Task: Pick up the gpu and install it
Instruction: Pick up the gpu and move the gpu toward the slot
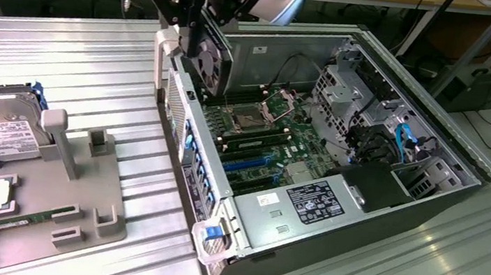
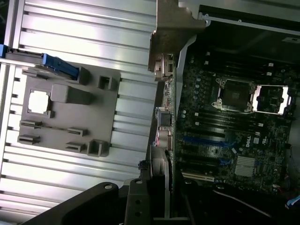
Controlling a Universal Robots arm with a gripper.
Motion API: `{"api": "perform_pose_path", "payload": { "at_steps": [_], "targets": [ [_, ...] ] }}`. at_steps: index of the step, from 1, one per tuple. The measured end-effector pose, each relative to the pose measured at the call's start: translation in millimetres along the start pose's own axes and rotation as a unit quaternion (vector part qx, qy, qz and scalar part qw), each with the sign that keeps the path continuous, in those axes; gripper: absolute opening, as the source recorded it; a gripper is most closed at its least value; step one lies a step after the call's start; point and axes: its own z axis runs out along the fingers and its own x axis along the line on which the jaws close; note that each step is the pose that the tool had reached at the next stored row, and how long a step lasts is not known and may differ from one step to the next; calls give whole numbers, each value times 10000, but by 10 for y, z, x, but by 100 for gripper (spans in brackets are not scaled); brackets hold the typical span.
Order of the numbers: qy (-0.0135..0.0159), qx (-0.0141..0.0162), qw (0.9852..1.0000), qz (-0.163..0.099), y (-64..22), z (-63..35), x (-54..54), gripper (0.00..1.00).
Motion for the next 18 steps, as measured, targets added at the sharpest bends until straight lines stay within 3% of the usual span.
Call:
{"api": "perform_pose_path", "payload": {
  "at_steps": [18],
  "targets": [
    [1,0,10000,-32,-33,12,-197,28]
  ]
}}
